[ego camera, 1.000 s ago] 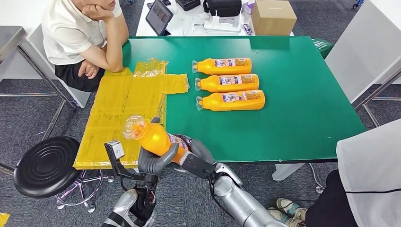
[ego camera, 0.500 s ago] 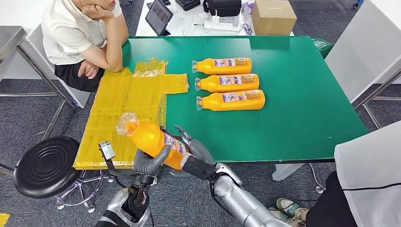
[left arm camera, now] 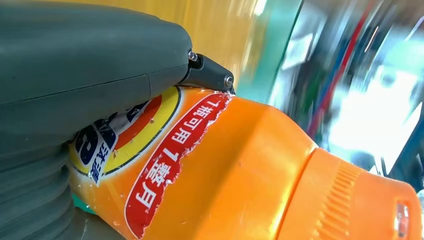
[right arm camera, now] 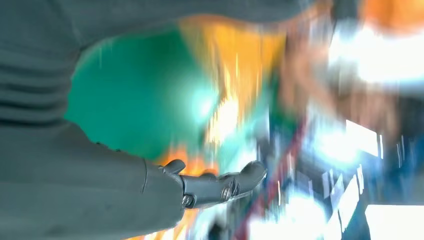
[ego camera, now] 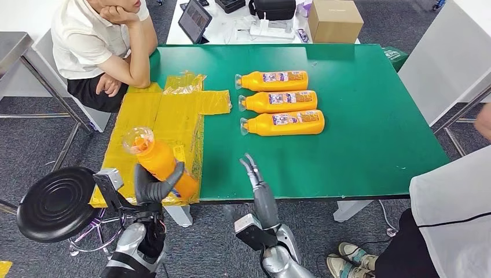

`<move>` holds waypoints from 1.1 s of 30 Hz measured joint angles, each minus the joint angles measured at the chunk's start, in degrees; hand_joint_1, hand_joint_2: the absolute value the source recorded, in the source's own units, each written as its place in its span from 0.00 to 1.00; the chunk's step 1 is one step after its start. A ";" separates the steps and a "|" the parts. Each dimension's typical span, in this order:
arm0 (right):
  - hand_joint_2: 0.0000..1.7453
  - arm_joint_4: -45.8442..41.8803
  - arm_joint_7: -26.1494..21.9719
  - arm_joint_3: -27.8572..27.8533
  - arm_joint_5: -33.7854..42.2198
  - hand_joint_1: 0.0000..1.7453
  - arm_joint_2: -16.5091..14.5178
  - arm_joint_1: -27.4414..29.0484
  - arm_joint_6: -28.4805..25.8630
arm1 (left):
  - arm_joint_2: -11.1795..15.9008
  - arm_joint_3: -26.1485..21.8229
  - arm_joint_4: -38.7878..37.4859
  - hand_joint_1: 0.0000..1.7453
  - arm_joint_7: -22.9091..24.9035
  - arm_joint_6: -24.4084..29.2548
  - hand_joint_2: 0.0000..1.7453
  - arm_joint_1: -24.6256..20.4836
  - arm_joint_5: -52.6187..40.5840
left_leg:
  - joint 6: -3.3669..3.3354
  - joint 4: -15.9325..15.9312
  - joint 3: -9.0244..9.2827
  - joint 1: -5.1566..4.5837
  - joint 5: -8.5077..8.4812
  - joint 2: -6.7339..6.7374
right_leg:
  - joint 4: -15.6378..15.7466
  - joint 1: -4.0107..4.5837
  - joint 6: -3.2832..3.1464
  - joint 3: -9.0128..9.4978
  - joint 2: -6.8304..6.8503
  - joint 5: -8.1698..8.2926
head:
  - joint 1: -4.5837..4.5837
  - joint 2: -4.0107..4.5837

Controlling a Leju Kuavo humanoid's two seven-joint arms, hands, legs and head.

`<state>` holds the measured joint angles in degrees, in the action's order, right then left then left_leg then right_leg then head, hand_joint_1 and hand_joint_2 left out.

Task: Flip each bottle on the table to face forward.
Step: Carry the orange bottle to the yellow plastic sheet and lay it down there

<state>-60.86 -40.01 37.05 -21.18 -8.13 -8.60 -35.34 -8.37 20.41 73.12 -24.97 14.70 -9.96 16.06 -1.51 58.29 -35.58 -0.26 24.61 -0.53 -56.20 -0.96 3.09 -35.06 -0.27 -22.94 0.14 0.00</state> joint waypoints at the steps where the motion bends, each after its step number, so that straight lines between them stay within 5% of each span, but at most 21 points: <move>1: 0.00 -2.38 -0.02 -0.43 -2.05 0.00 0.11 1.28 -2.45 | 0.30 -0.98 -0.23 1.00 -0.41 3.65 1.00 -0.69 -2.94 | 0.00 0.00 0.00 0.00 0.00 0.01 | 0.00 0.00 0.00 0.00 0.00 0.00 | 0.00 0.00; 7: 0.00 -13.68 -0.05 -4.24 -7.97 0.00 -0.85 6.74 -4.53 | 1.43 -5.52 -3.87 1.00 -2.53 19.28 1.00 -4.84 -19.48 | -0.02 0.00 0.01 0.00 -0.05 -0.01 | -0.01 -0.01 0.00 0.01 0.00 0.01 | -0.01 0.00; 11: 0.00 -15.52 -0.05 -3.84 -1.48 0.00 -1.11 6.87 -4.63 | 1.30 -8.80 -12.30 1.00 0.45 24.92 1.00 -10.65 -45.06 | -0.06 0.00 0.02 -0.02 -0.07 -0.04 | -0.01 -0.02 0.00 0.06 0.02 0.03 | 0.01 0.00; 18: 0.00 -15.02 -0.05 0.95 7.59 0.00 -1.10 3.49 -4.60 | 0.21 -11.09 -32.54 1.00 8.35 25.17 1.00 -21.75 -66.76 | -0.07 0.01 0.04 -0.03 -0.12 0.01 | -0.04 -0.02 0.01 0.06 0.01 0.07 | -0.01 0.00; 29: 0.00 -13.89 -0.05 3.87 11.53 0.00 -0.68 1.63 -4.21 | 0.37 -9.32 -48.23 0.98 17.67 17.41 1.00 -28.19 -76.92 | -0.05 0.00 -0.01 -0.02 -0.10 -0.01 | -0.04 -0.02 0.00 0.02 0.02 0.04 | 0.00 0.00; 30: 0.00 -13.85 -0.05 3.89 11.66 0.00 -0.67 1.63 -4.21 | 0.43 -8.90 -48.93 0.84 18.85 16.15 1.00 -28.67 -77.73 | -0.05 0.00 -0.01 -0.02 -0.10 -0.02 | -0.04 -0.02 0.00 0.03 0.02 0.04 | 0.00 0.00; 33: 0.00 -13.71 -0.05 3.92 12.16 0.00 -0.68 1.63 -4.06 | 0.59 -7.68 -50.51 0.11 21.81 12.77 1.00 -29.92 -79.47 | -0.06 0.00 0.00 -0.03 -0.11 -0.02 | -0.03 -0.03 0.00 0.05 0.02 0.05 | 0.00 0.00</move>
<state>-74.57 -40.06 40.97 -9.02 -8.81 -6.97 -39.40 -7.78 12.73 22.62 -3.16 27.47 -39.88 -63.41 -1.57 58.30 -35.57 -0.29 24.50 -0.55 -56.24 -0.98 3.09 -35.01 -0.24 -22.89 0.14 0.00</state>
